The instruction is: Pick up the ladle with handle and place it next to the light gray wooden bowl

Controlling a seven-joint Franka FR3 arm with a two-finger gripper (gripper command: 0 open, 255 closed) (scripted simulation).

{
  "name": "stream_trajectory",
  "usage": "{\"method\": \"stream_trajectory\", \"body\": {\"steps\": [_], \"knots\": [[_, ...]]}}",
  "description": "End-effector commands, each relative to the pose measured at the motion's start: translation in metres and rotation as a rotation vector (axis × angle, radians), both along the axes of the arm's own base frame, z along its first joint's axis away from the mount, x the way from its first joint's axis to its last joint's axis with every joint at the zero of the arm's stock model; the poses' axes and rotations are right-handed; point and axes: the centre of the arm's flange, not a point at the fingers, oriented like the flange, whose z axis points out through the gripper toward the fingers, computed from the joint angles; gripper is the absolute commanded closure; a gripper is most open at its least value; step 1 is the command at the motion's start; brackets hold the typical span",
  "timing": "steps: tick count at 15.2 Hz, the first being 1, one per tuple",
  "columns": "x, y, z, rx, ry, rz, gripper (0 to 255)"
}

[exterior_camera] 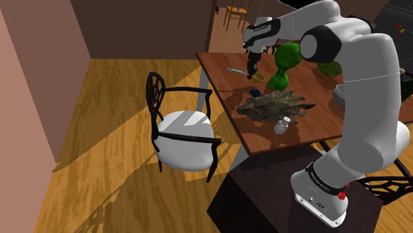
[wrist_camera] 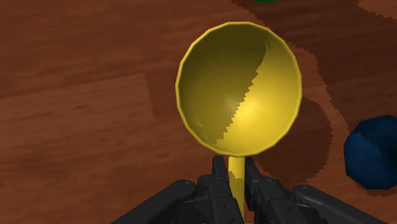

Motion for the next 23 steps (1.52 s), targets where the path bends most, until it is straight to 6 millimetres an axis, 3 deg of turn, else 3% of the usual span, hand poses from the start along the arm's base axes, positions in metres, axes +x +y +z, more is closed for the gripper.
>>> {"method": "stream_trajectory", "body": {"steps": [1, 20, 23], "knots": [[-0.001, 0.000, 0.011, 0.000, 0.001, 0.000, 255], [-0.001, 0.000, 0.110, 0.000, 0.001, 0.000, 255], [-0.035, -0.019, 0.110, 0.000, 0.001, 0.000, 255]]}}
